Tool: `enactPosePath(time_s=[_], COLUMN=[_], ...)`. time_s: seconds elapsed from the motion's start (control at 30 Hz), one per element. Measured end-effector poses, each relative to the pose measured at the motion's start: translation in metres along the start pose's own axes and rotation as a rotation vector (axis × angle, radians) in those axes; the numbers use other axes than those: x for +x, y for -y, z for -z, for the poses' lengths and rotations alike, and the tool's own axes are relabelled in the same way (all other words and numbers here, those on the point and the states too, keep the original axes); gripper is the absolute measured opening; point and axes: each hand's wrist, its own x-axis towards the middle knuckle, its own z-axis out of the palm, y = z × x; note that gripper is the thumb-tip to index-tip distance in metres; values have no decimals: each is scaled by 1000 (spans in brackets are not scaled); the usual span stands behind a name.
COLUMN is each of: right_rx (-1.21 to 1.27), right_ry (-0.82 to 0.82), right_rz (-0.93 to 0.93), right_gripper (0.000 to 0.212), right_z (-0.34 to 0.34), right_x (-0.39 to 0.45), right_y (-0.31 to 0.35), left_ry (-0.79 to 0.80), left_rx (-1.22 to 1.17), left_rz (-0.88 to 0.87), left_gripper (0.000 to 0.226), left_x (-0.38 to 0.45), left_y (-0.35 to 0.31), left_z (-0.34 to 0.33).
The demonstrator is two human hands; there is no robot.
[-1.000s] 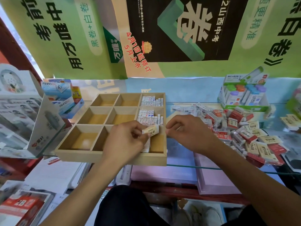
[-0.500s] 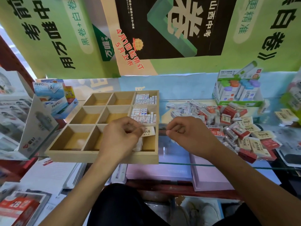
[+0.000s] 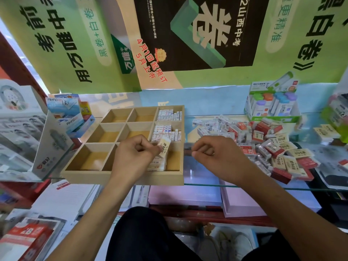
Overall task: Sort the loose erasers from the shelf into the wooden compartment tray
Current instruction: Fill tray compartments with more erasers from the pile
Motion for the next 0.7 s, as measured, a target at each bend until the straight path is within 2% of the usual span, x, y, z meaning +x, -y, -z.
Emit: enactPosePath(time_s=[0.3, 0.7], right_rx=[32, -54], right_ry=[35, 37], right_rz=[49, 78], right_gripper=[6, 6], right_z=[-14, -34], right_x=[5, 16], right_y=[16, 25], left_ry=[-74, 14], left_rx=[2, -41], left_rz=[11, -5], left_gripper=[9, 12], left_x=[-7, -6], left_y=[11, 21], left_z=[33, 46])
